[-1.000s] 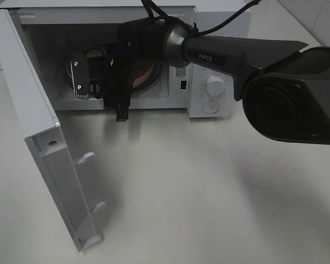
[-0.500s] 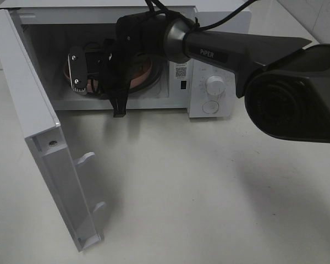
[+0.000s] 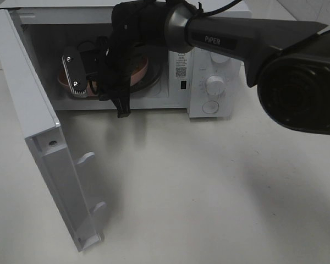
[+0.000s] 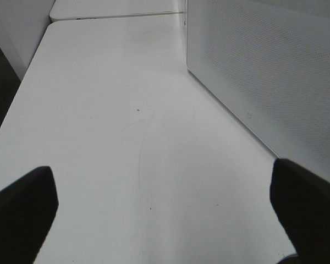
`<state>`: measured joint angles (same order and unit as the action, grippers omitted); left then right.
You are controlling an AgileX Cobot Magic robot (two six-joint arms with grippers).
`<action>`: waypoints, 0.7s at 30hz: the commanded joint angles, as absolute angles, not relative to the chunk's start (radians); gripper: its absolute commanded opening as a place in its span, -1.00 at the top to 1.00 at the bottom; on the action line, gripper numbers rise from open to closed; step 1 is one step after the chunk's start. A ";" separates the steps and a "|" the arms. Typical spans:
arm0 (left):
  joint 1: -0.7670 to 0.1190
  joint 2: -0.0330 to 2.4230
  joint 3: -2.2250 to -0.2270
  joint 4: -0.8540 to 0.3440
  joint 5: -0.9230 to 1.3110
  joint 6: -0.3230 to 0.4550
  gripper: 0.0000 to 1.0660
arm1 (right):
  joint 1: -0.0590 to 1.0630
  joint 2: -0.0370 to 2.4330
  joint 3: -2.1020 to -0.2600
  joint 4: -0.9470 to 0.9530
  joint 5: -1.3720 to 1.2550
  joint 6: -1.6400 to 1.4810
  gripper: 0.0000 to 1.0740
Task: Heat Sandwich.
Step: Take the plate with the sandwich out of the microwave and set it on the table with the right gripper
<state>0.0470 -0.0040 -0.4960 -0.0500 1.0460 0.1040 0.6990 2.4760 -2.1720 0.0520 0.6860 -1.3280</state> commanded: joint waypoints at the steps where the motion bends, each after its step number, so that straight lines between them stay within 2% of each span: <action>1: 0.050 -0.021 -0.494 -0.057 1.038 0.104 -0.83 | 0.702 2.419 -2.078 0.060 0.664 -1.405 1.00; 4: 0.050 -0.021 -0.494 -0.057 1.038 0.104 -0.83 | 0.698 2.360 -1.966 0.060 0.579 -1.468 1.00; 11: 0.050 -0.021 -0.494 -0.057 1.038 0.104 -0.83 | 0.698 2.288 -1.850 0.078 0.507 -1.556 1.00; 21: 0.050 -0.021 -0.494 -0.057 1.038 0.104 -0.83 | 0.652 2.148 -1.613 0.260 0.416 -1.882 1.00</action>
<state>0.0470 -0.0040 -0.4960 -0.0500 1.0460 0.1040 0.6580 2.1830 -1.6340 0.2200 0.4530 -1.8180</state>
